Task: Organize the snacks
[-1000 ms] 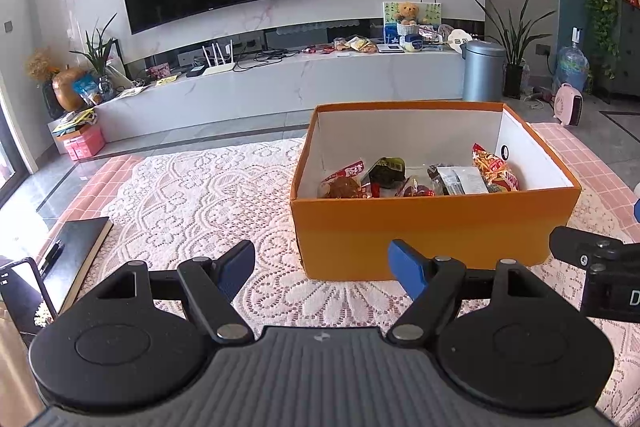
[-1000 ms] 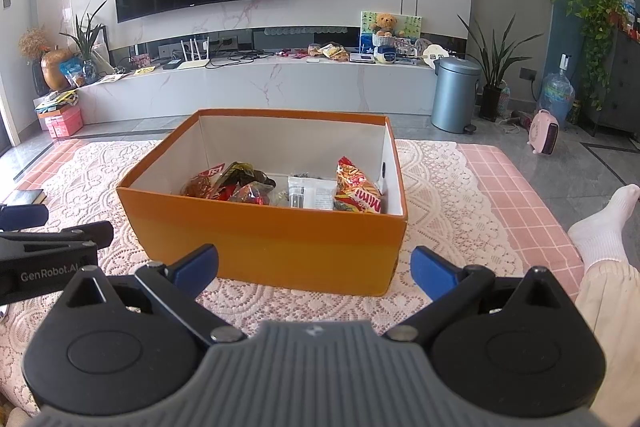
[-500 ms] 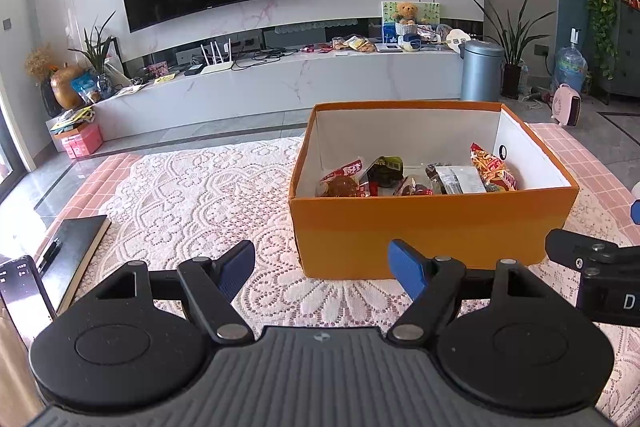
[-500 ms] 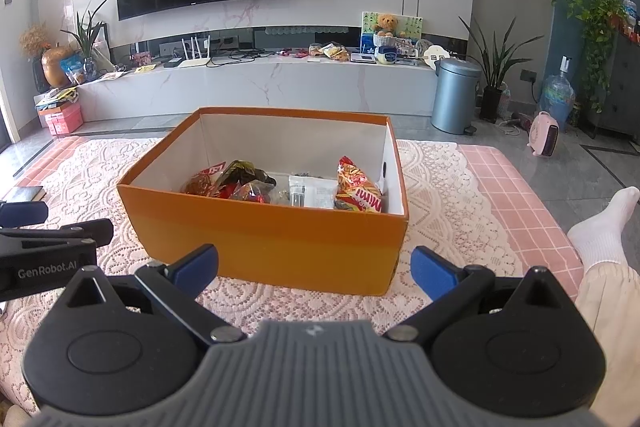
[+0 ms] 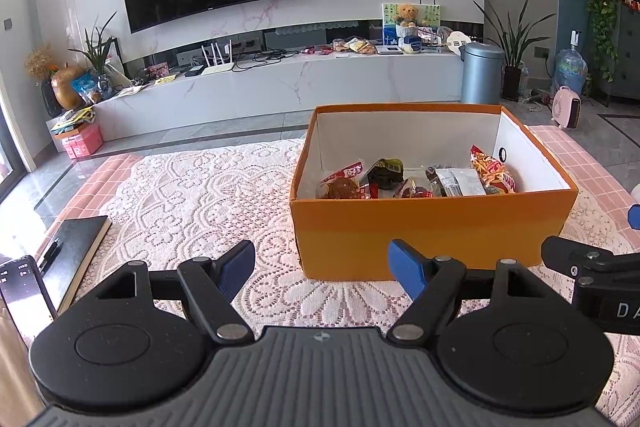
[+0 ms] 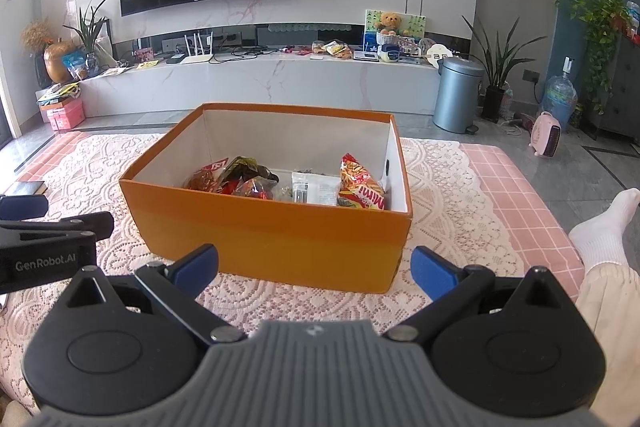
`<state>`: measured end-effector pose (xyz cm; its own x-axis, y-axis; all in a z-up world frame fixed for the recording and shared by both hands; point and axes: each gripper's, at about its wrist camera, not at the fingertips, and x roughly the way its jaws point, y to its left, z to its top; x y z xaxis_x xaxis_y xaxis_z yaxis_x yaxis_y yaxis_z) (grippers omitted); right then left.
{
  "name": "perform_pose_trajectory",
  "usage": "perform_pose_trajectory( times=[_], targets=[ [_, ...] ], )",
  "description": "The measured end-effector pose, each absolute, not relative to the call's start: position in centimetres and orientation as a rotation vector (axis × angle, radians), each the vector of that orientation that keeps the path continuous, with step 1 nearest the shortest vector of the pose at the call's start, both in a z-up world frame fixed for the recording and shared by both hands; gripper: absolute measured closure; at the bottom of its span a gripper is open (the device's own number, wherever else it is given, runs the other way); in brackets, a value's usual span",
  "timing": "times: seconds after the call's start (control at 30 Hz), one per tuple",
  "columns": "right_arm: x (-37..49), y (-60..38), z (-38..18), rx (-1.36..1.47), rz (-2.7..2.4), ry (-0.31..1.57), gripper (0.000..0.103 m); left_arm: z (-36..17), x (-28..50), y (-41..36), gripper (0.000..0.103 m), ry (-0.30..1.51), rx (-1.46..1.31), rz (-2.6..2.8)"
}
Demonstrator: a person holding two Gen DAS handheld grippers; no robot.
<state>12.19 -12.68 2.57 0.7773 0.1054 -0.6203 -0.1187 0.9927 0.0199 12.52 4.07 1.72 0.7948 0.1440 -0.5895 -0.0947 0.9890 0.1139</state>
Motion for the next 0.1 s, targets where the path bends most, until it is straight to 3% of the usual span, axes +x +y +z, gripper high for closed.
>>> perform_pose_trajectory(
  times=[0.1],
  targets=[
    [12.25, -12.62, 2.54, -0.022, 0.122, 0.671, 0.004, 1.87, 12.5, 4.0, 0.014, 0.639, 0.077, 0.13]
  ],
)
